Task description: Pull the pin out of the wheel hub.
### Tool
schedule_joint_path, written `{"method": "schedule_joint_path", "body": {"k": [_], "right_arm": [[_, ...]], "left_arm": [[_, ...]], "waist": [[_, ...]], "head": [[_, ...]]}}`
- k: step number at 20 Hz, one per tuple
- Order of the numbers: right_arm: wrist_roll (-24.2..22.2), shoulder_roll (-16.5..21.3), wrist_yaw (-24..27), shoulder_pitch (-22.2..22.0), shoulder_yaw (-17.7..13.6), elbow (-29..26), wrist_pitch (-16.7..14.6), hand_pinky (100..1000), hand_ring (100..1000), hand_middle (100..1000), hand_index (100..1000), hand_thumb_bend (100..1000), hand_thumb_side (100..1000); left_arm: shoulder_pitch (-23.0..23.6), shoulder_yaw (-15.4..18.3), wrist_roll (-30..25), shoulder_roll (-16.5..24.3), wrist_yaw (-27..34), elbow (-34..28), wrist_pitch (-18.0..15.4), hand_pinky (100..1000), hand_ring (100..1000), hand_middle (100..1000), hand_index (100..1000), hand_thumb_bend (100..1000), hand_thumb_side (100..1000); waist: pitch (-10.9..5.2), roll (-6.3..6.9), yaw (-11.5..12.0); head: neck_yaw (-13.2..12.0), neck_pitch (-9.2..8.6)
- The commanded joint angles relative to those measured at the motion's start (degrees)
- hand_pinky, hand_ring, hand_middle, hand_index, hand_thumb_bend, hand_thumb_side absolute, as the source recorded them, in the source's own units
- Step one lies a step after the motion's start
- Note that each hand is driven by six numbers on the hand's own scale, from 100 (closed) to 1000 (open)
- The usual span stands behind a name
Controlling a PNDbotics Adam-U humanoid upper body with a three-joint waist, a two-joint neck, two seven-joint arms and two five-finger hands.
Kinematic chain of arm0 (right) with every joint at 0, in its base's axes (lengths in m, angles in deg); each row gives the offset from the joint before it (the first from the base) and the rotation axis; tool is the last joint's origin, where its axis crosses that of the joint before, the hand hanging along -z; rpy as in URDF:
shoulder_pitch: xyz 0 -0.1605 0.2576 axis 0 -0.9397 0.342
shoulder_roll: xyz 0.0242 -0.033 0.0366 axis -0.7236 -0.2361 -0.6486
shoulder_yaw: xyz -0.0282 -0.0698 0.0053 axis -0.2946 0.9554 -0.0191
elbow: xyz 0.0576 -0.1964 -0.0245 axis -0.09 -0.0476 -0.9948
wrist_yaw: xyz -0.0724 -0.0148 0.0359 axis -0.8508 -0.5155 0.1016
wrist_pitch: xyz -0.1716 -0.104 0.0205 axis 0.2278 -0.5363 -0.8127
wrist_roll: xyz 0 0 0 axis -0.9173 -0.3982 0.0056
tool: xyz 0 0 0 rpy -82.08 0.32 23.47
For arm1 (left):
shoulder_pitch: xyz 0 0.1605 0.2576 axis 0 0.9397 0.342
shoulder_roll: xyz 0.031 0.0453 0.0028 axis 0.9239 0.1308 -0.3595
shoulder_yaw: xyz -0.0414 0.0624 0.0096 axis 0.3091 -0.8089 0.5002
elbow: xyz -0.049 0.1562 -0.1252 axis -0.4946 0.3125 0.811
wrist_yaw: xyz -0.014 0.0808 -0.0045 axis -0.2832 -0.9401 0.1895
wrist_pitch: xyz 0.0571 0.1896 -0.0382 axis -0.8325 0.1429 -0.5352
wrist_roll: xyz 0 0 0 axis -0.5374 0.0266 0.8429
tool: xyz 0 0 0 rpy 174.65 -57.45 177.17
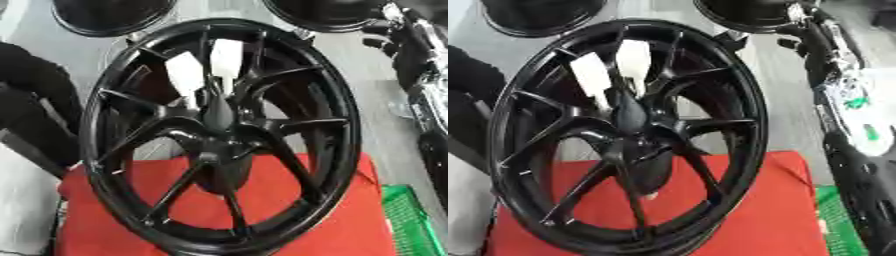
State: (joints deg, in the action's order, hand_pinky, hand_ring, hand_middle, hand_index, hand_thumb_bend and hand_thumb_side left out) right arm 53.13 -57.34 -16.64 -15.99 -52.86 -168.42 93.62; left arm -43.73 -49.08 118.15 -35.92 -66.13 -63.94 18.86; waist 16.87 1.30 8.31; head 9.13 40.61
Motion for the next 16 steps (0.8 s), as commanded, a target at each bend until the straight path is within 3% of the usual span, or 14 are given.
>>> {"method": "schedule_joint_path", "body": {"k": [1, 10, 12, 16], "right_arm": [[0.03, 1.19, 0.00, 0.48, -0.24, -1.35, -0.01, 786, 772, 789, 821, 100, 551], [0.69, 1.40, 0.00, 0.12, -0.89, -1.32, -0.15, 786, 772, 789, 821, 100, 554], [0.67, 1.43, 0.00, -0.11, -0.79, -1.26, -0.06, 786, 772, 789, 821, 100, 555], [0.35, 1.67, -0.28, -0.67, -0.43, -1.09, 0.17, 786, 772, 790, 821, 100, 558]], "left_arm": [[-1.01, 0.45, -0.19, 1.09, -0.11, -0.83, -0.08, 614, 900, 726, 697, 344, 649], [-3.62, -2.02, -2.50, 2.83, -0.38, -2.29, 1.18, 615, 907, 734, 703, 328, 645], [-5.25, -3.46, -3.52, 5.76, 0.55, -2.88, 2.58, 617, 915, 745, 715, 320, 645], [-10.67, -7.26, -7.37, 15.41, 3.08, -5.90, 7.16, 624, 924, 754, 727, 309, 626]], "waist": [[-1.08, 0.06, -0.07], [-0.92, 0.58, -0.74], [-1.16, 0.88, -0.73], [-1.69, 1.72, -0.71]], "head": [[0.13, -0.50], [1.00, -0.16], [1.12, 0.03], [1.69, 0.35]]}}
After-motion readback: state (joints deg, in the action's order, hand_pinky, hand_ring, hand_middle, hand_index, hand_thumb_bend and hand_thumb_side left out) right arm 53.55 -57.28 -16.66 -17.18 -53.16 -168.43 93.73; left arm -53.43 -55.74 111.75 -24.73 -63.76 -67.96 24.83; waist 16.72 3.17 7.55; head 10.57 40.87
